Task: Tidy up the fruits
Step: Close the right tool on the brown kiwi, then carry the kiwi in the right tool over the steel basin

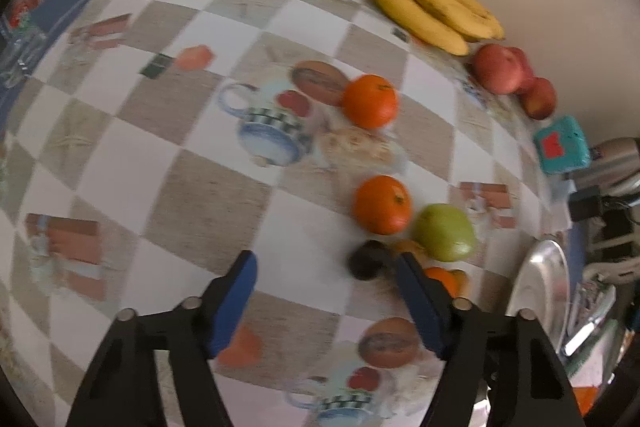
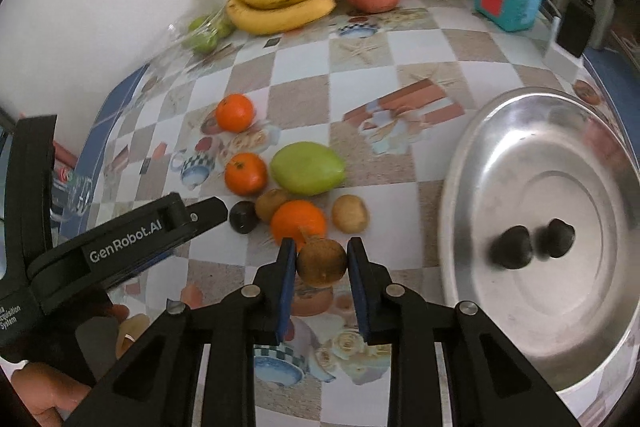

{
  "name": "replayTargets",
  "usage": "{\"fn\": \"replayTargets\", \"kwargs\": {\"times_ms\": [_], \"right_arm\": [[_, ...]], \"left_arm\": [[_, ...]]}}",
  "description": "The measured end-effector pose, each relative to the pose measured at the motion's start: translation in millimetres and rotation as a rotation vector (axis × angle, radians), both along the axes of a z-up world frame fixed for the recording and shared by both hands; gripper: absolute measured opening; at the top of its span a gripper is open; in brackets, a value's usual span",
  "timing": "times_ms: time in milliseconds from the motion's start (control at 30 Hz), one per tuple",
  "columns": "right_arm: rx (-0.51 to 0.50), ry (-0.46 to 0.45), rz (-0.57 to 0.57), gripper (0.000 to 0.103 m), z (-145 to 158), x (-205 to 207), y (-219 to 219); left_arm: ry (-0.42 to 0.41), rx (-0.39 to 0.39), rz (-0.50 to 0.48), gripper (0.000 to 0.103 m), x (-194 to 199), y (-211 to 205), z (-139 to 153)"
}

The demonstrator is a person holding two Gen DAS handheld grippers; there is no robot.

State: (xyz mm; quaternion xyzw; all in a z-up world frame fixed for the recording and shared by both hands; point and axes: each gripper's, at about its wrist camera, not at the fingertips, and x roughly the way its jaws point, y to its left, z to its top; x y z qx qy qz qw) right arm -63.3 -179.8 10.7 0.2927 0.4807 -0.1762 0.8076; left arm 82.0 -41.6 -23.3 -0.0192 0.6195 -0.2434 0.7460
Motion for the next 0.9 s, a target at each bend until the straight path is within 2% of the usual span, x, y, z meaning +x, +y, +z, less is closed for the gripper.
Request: {"fn": "replayTargets", "kwargs": {"times_ms": [100, 133, 367, 433, 667, 900], "right_arm": [[0.01, -0.001, -0.018, 0.027, 0, -3, -4], [0.011, -0.002, -0.023, 0.027, 0, -4, -6], [0.02, -0.01, -0.025, 0.027, 2, -6, -6], [0.021, -0.012, -0.024, 0.027, 2, -6, -5], [0.027, -0.015, -0.029, 0.027, 3, -8, -7], [0.033, -0.019, -0.037, 0.027, 3, -9, -9]], "left_arm": [[0.005, -0.011, -0.03, 0.052, -3, -7, -1], [0.008, -0.011, -0.037, 0.049, -3, -10, -2], [0.012, -0.027, -0.05, 0.045, -4, -16, -4], [0.021, -0.034, -0.056, 0.036, -4, -19, -7], [0.036, -0.045, -0.061, 0.025, -5, -20, -8], [0.039, -0.053, -0.053, 0.023, -6, -19, -7]]}}
